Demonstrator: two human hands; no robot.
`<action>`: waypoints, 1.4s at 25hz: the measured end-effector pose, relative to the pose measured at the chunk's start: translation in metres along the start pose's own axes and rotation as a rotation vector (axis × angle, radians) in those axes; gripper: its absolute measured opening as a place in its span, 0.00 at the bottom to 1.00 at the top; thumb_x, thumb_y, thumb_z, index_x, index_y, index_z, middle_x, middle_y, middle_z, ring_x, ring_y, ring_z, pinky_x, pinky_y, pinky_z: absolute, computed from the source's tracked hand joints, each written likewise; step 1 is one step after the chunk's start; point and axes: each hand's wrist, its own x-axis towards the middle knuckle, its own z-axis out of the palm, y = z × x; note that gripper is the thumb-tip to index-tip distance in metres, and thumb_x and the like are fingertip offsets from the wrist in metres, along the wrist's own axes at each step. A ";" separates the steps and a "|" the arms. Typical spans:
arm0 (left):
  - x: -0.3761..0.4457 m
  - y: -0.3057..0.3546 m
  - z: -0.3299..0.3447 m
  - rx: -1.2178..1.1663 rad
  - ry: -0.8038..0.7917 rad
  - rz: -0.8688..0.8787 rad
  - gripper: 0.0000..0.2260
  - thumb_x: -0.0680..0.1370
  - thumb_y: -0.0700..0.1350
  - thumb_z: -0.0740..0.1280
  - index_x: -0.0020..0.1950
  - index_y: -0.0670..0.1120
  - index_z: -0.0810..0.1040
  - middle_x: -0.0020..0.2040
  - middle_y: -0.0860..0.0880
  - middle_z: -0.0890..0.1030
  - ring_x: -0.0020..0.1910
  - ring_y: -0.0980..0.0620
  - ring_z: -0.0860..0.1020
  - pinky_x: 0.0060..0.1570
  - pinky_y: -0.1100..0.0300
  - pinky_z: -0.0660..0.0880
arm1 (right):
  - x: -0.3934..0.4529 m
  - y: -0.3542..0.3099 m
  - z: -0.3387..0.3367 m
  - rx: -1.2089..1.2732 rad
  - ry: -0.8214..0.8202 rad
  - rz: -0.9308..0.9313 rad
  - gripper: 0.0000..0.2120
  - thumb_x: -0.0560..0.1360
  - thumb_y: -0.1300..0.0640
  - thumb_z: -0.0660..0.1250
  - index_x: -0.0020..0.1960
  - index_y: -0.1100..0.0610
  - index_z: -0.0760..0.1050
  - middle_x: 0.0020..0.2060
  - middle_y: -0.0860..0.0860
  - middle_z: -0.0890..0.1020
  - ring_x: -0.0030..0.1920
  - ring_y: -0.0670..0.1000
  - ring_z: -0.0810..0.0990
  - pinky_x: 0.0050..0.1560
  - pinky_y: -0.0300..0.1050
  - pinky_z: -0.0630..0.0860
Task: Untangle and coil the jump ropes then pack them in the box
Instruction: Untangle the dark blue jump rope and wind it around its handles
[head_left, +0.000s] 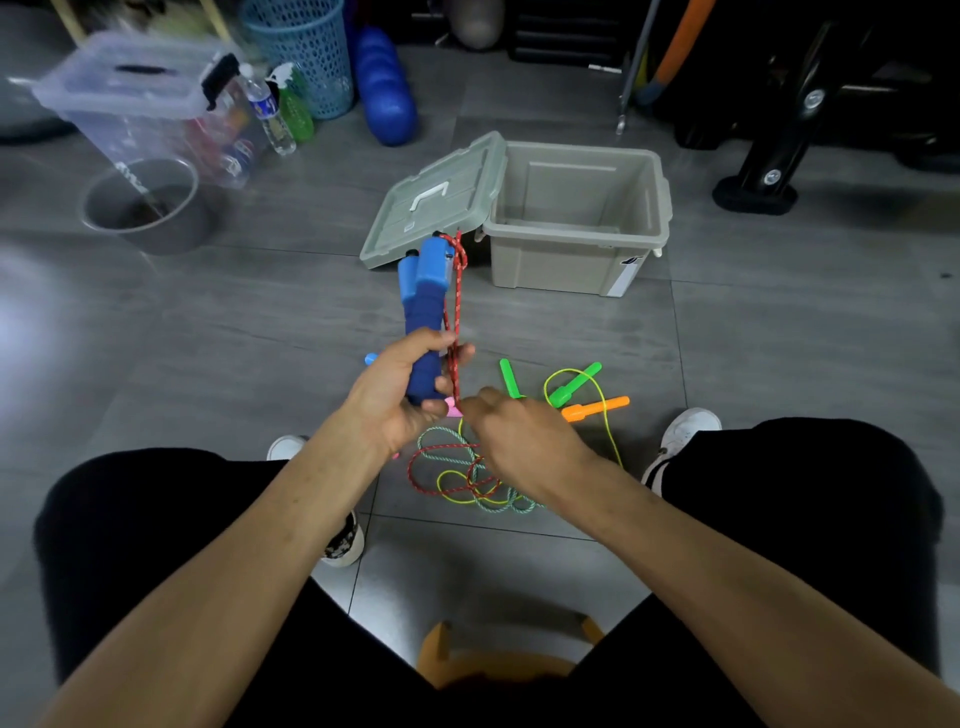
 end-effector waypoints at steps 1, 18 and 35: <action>0.005 0.000 -0.004 0.030 0.039 -0.010 0.05 0.75 0.45 0.67 0.45 0.47 0.72 0.37 0.49 0.79 0.22 0.58 0.68 0.17 0.69 0.59 | -0.003 -0.004 0.001 -0.031 -0.040 -0.062 0.15 0.74 0.63 0.59 0.60 0.59 0.70 0.55 0.56 0.76 0.48 0.62 0.80 0.36 0.49 0.64; -0.004 -0.037 0.018 1.655 -0.132 0.085 0.21 0.62 0.62 0.77 0.41 0.50 0.72 0.36 0.53 0.76 0.36 0.52 0.76 0.36 0.60 0.72 | -0.008 0.064 -0.042 0.393 -0.039 -0.089 0.09 0.73 0.49 0.70 0.41 0.55 0.79 0.34 0.46 0.78 0.36 0.46 0.73 0.42 0.49 0.73; -0.019 -0.016 -0.016 1.447 -0.238 0.659 0.16 0.59 0.43 0.71 0.35 0.54 0.64 0.28 0.56 0.71 0.28 0.56 0.70 0.29 0.64 0.66 | 0.032 0.132 -0.047 0.747 -0.121 0.078 0.03 0.72 0.54 0.72 0.43 0.54 0.83 0.29 0.46 0.82 0.30 0.41 0.75 0.34 0.39 0.72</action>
